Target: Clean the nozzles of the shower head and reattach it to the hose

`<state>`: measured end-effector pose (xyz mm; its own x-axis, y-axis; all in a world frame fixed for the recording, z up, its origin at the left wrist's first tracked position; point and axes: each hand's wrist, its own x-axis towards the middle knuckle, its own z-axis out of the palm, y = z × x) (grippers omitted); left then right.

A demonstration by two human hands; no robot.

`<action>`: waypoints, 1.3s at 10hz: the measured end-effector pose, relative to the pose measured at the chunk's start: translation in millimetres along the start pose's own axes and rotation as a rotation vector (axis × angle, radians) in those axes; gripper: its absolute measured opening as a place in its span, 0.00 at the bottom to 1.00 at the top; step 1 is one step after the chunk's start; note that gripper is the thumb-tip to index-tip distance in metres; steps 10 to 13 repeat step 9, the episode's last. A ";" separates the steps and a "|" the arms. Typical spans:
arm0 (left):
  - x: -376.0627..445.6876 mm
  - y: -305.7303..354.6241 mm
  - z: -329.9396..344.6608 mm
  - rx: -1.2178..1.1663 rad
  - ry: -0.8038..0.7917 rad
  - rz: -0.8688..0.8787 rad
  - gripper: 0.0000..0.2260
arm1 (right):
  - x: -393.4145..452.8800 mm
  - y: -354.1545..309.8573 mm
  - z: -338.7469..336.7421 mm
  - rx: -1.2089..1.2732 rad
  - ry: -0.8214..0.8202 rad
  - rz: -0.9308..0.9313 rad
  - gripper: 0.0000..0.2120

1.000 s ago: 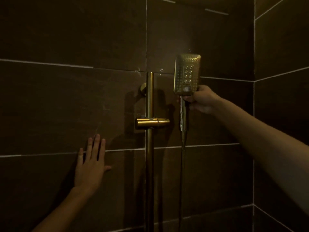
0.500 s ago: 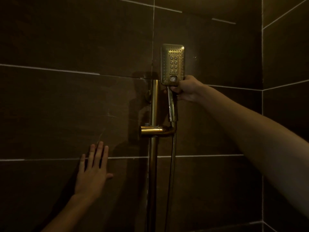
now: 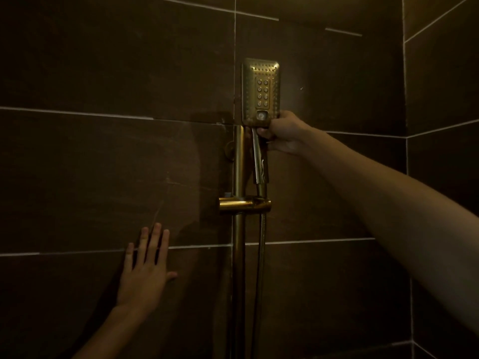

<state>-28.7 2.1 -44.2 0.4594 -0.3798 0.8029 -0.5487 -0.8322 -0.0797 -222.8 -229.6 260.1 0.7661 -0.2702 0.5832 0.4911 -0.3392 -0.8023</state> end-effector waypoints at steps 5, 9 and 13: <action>-0.3 -2.7 -0.1 -0.073 0.055 0.040 0.55 | -19.0 35.1 -9.3 0.126 0.036 0.027 0.12; 13.3 -3.3 -53.8 -0.093 -0.460 -0.035 0.47 | -58.2 30.3 4.0 -0.474 0.221 0.196 0.11; 13.3 -3.3 -53.8 -0.093 -0.460 -0.035 0.47 | -58.2 30.3 4.0 -0.474 0.221 0.196 0.11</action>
